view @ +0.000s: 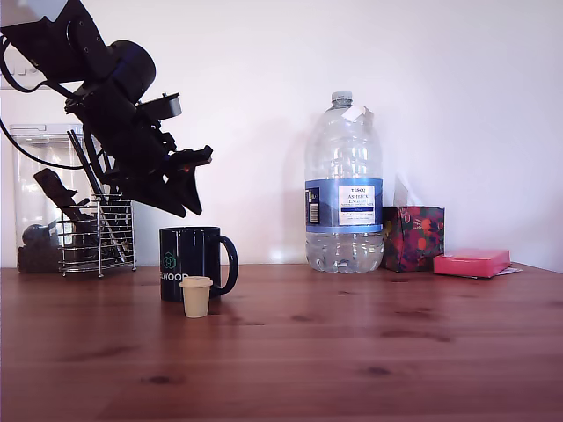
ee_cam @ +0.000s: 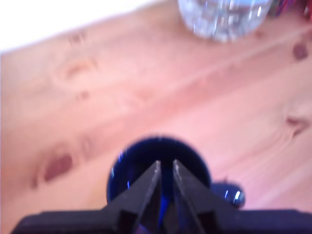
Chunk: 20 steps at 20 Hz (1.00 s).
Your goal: Pick up the coffee capsules from the table one by one and drop them inside the nearest coffee cup
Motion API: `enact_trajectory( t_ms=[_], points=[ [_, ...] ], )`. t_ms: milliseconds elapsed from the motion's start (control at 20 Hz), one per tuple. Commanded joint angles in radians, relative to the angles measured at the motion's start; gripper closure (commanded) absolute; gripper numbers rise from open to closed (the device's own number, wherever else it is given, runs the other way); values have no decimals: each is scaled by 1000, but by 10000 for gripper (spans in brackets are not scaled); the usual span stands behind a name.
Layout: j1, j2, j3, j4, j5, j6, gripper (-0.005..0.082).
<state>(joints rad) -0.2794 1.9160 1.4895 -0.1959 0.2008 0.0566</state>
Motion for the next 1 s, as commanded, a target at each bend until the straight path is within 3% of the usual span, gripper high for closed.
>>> enact_trajectory(
  t_ms=[0, 550, 950],
  points=[
    [-15, -85, -63, 59, 1, 8, 788],
    [-92, -467, -692, 567, -10, -15, 788],
    [-145, -504, -1053, 875, -84, -84, 788]
  ],
)
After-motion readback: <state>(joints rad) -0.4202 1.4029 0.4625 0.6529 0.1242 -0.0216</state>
